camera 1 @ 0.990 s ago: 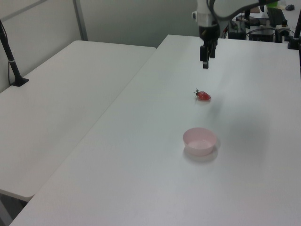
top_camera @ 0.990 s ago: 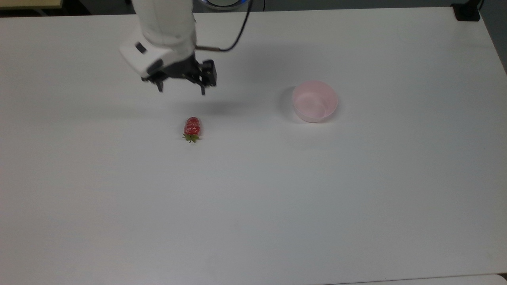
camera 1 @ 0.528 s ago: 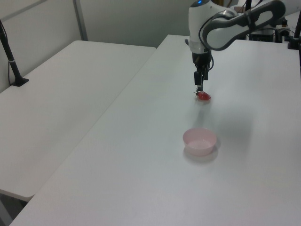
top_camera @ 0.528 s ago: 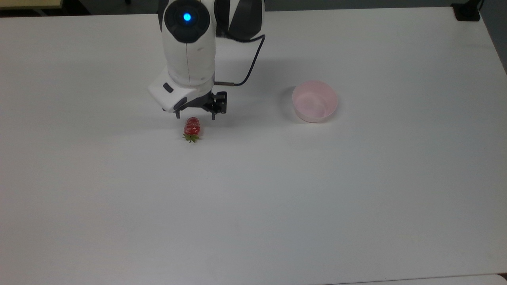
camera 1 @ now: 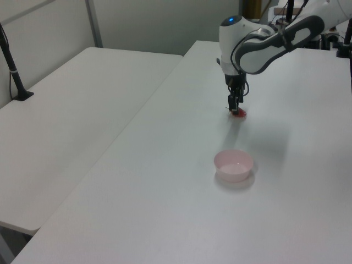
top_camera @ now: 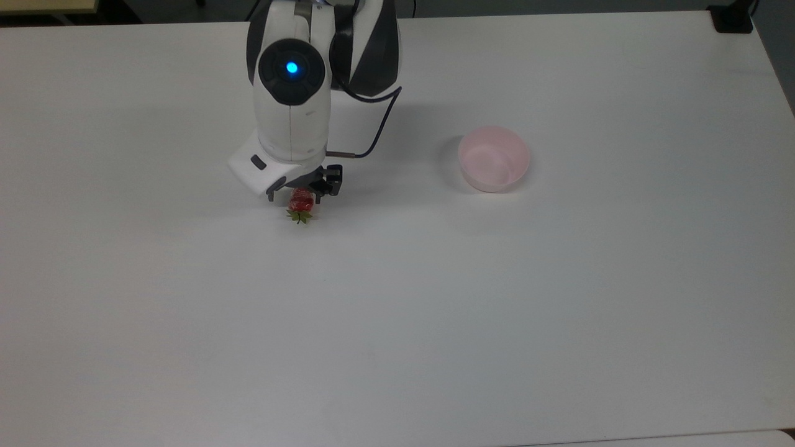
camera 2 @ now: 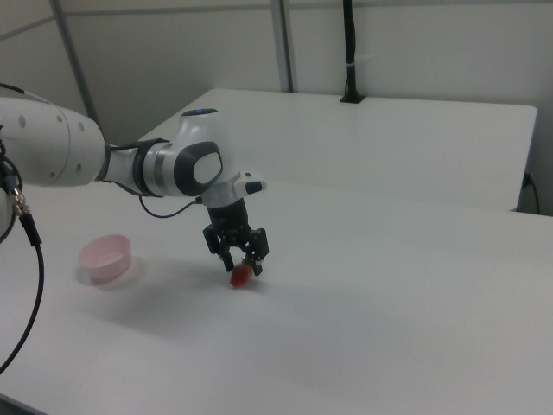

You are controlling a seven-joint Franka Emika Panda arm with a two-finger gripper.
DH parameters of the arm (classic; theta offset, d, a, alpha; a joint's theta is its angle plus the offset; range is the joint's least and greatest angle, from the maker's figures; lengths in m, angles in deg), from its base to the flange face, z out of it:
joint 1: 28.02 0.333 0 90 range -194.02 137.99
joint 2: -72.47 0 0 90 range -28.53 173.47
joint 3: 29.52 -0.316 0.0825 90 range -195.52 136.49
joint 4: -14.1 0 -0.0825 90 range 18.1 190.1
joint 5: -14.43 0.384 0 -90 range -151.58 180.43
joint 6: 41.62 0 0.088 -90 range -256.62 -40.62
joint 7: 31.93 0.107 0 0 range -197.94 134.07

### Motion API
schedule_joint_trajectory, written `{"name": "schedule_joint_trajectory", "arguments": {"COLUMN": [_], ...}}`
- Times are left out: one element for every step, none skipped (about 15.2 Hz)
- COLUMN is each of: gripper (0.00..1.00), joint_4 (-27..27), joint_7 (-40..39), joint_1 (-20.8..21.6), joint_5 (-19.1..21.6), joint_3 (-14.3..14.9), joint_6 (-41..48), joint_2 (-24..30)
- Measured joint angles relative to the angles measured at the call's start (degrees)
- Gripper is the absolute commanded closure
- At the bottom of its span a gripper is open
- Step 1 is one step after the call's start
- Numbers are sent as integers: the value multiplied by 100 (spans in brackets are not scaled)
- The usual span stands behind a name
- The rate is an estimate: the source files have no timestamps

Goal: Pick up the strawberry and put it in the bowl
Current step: 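Close the gripper around the red strawberry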

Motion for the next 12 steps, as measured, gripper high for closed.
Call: {"name": "schedule_joint_trajectory", "arguments": {"gripper": [39, 55, 68, 77, 81, 81, 81, 81, 81, 81, 81, 81], "joint_4": [17, 25, 29, 29, 28, 24, 21, 21, 25, 25, 24, 19], "joint_7": [0, 0, 0, 0, 0, 0, -1, -1, -1, -1, -1, -1], "joint_1": [7, 10, 10, 10, 8, 5, 5, 5, 5, 4, 4, 3], "joint_5": [0, -1, -1, -2, -2, -4, -4, -4, -4, -4, -4, -4], "joint_3": [0, 0, 0, 0, 0, 0, 0, 0, 0, 0, 1, 6], "joint_6": [-103, -179, -219, -236, -239, -242, -242, -242, -242, -242, -242, -242], "joint_2": [-46, -83, -107, -116, -115, -113, -109, -110, -109, -109, -104, -83]}}
